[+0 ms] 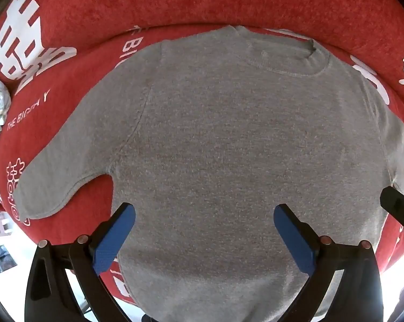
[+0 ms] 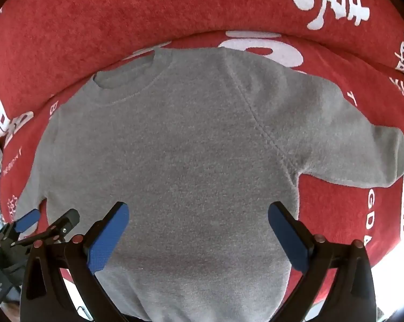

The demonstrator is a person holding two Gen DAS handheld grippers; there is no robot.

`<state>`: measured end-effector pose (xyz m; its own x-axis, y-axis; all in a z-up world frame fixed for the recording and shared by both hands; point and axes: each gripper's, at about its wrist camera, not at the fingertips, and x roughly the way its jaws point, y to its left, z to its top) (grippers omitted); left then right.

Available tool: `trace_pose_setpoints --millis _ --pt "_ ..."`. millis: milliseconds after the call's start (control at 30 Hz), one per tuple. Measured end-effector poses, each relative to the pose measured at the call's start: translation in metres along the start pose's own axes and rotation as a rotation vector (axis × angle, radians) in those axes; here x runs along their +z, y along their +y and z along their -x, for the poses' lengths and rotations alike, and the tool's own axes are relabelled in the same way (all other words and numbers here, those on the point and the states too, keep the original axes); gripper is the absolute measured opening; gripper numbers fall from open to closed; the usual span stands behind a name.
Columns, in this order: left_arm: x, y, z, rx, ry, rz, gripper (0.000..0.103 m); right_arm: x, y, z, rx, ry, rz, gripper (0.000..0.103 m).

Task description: Fold small clothes

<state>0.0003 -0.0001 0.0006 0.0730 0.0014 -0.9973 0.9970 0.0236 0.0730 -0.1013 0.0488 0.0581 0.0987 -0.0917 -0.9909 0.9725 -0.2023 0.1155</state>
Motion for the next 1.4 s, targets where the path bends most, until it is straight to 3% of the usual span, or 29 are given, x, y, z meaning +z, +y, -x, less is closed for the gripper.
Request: trace_pose_setpoints --millis 700,1167,1400 --pt "-0.002 0.003 -0.007 0.013 0.009 -0.010 0.103 -0.001 0.000 -0.005 0.006 -0.012 0.002 0.103" --pt "-0.012 0.009 -0.011 -0.015 0.033 -0.012 0.103 -0.004 0.001 -0.006 0.085 -0.033 0.006 0.103" --pt "-0.012 0.012 -0.011 -0.058 0.074 -0.015 0.103 -0.006 0.003 -0.007 0.075 -0.035 0.001 0.103"
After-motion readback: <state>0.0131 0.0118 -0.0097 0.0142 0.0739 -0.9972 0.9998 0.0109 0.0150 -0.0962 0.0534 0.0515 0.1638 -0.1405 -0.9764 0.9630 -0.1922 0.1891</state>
